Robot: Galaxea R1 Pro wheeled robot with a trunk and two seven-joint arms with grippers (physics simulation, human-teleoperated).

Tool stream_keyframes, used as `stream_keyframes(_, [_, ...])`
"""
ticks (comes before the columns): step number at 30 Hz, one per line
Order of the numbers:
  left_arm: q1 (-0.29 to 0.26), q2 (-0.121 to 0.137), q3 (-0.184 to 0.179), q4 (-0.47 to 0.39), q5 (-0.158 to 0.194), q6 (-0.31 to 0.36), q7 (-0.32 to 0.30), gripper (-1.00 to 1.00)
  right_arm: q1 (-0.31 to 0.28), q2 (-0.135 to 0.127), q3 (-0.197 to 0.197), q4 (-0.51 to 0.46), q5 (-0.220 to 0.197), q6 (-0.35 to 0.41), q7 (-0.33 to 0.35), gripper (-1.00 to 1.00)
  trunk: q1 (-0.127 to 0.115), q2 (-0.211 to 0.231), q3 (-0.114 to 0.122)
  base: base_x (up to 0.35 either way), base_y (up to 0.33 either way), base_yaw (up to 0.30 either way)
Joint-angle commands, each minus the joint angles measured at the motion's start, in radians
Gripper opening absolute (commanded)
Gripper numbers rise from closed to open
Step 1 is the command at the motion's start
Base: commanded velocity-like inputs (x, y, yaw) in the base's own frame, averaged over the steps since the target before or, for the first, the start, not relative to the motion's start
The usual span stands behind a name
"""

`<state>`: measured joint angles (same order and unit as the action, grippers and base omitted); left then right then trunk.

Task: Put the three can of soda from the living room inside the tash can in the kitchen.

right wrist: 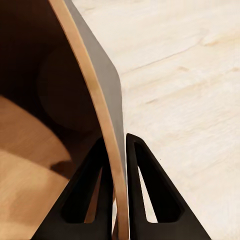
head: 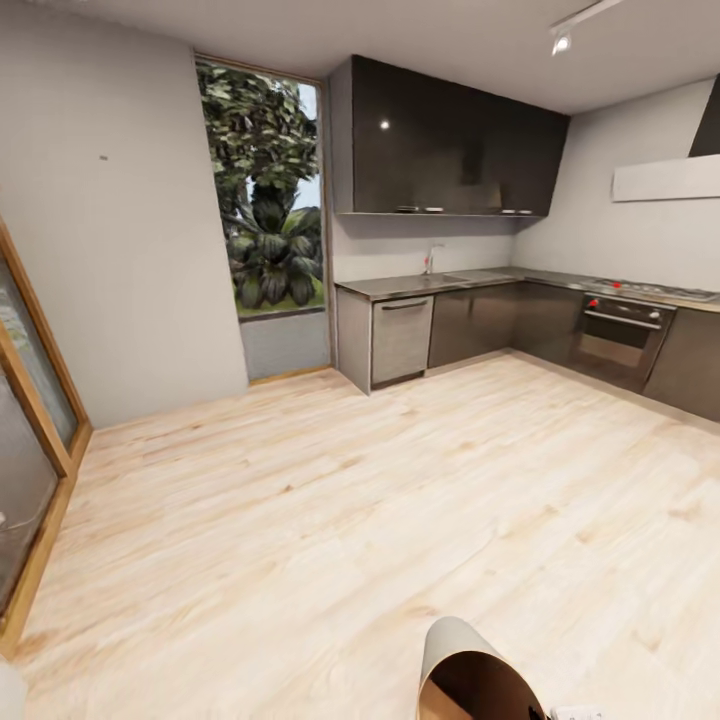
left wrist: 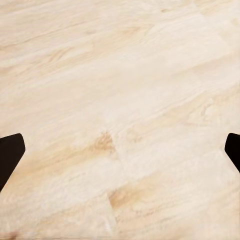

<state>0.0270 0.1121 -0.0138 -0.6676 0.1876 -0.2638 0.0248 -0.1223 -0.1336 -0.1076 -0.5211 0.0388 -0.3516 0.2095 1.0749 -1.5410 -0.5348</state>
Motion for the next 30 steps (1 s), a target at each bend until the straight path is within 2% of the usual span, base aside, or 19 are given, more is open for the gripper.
stream_keyframes(1, [0.000, 0.000, 0.000, 0.000, 0.000, 0.000, 0.000, 1.00, 0.000, 0.000, -0.002, -0.002, -0.005, 0.000, 0.010, -1.00, 0.000, 0.000, 0.000, 0.000, 0.000, 0.233])
stream_keyframes(13, [0.000, 0.000, 0.000, 0.000, 0.001, 0.001, 0.001, 1.00, 0.000, 0.000, -0.001, -0.002, -0.005, 0.000, 0.010, -1.00, 0.000, 0.000, 0.000, 0.000, -0.196, 0.040])
stream_keyframes(18, [0.000, 0.000, 0.000, 0.000, 0.001, 0.000, 0.001, 1.00, 0.000, 0.000, -0.001, -0.002, -0.005, 0.000, 0.010, -1.00, 0.000, 0.000, 0.000, 0.000, -0.076, 0.031])
stream_keyframes(30, [0.000, 0.000, 0.000, 0.000, 0.001, 0.000, 0.001, 1.00, 0.000, 0.000, 0.000, 0.000, -0.005, 0.000, 0.010, -1.00, 0.000, 0.000, 0.000, 0.000, -0.005, 0.198])
